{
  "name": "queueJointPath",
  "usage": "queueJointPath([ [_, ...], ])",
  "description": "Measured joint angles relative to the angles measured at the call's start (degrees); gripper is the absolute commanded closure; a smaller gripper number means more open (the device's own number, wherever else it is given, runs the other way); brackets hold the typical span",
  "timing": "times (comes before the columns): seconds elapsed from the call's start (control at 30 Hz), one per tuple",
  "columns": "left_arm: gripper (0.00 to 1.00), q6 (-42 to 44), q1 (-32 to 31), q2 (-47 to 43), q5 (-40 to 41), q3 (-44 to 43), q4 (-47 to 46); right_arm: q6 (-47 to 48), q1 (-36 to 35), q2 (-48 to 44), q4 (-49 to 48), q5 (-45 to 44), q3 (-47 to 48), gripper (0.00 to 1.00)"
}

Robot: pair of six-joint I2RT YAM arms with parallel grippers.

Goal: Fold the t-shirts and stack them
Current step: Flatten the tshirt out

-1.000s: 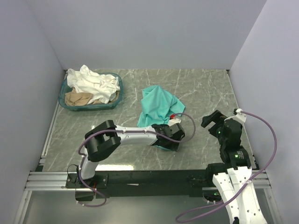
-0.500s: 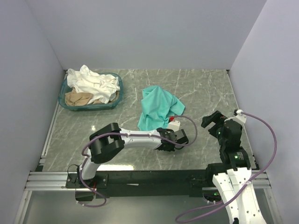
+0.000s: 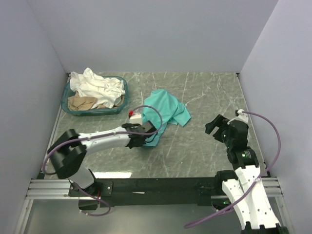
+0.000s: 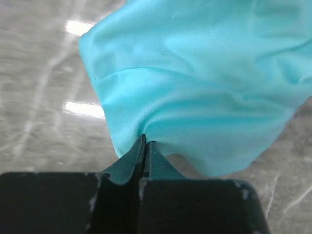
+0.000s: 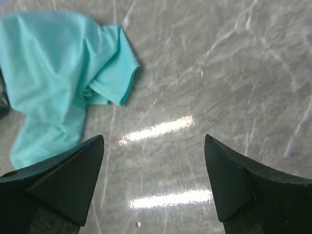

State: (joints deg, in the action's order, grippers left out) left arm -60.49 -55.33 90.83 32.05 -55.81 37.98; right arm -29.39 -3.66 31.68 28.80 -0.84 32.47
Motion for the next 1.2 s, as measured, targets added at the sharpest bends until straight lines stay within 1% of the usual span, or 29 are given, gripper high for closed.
queueJointPath([
  [0.07,0.99,-0.4,2.2,-4.2,0.9,2.5,-0.1,0.7,-0.8,2.6,-0.1,0.7,0.0,0.11],
  [0.13,0.99,-0.4,4.3,-8.2,1.2,5.3,-0.8,1.0,-3.8,5.6,-0.1,-0.1,0.2,0.11],
  [0.23,0.99,0.0,7.0,-12.9,0.8,9.0,-2.8,1.0,-12.5,11.1,-0.1,-4.7,1.5,0.12],
  [0.33,0.99,1.0,8.3,-16.3,0.3,11.3,-5.3,0.2,-20.8,19.1,-0.9,-7.8,4.7,0.14],
  [0.47,0.99,2.2,8.4,-19.2,-0.6,12.5,-8.6,-1.4,-26.0,29.9,-3.7,-10.6,9.0,0.16],
  [0.57,0.99,2.8,8.8,-20.6,-1.0,12.8,-10.4,-2.3,-27.9,37.4,-5.1,-11.9,12.4,0.19],
  [0.67,0.99,3.0,9.6,-21.3,-1.2,12.9,-11.3,-3.0,-29.3,44.5,-6.6,-12.7,15.5,0.2],
  [0.73,0.99,3.3,10.2,-21.5,-1.4,13.0,-11.8,-3.2,-30.2,48.4,-7.8,-12.9,16.8,0.21],
  [0.77,0.99,3.5,10.5,-21.5,-1.5,13.2,-12.1,-3.4,-30.5,50.4,-8.2,-13.0,17.5,0.24],
  [0.93,0.99,4.2,11.5,-21.5,-2.4,13.6,-12.3,-4.5,-31.1,58.4,-8.8,-14.4,21.0,0.3],
  [0.97,0.99,4.3,11.7,-21.5,-2.6,13.6,-12.3,-4.8,-31.1,59.7,-9.0,-14.8,21.2,0.35],
  [1.03,0.99,4.5,12.1,-21.5,-3.1,13.7,-12.7,-5.4,-31.1,61.6,-9.7,-15.1,21.2,0.38],
  [1.07,0.99,4.7,12.3,-21.5,-3.4,13.7,-12.9,-5.6,-31.1,62.4,-10.1,-15.1,21.2,0.44],
  [1.2,0.99,5.4,12.9,-21.2,-4.0,13.7,-13.5,-5.9,-31.1,65.0,-11.9,-16.0,21.3,0.5],
])
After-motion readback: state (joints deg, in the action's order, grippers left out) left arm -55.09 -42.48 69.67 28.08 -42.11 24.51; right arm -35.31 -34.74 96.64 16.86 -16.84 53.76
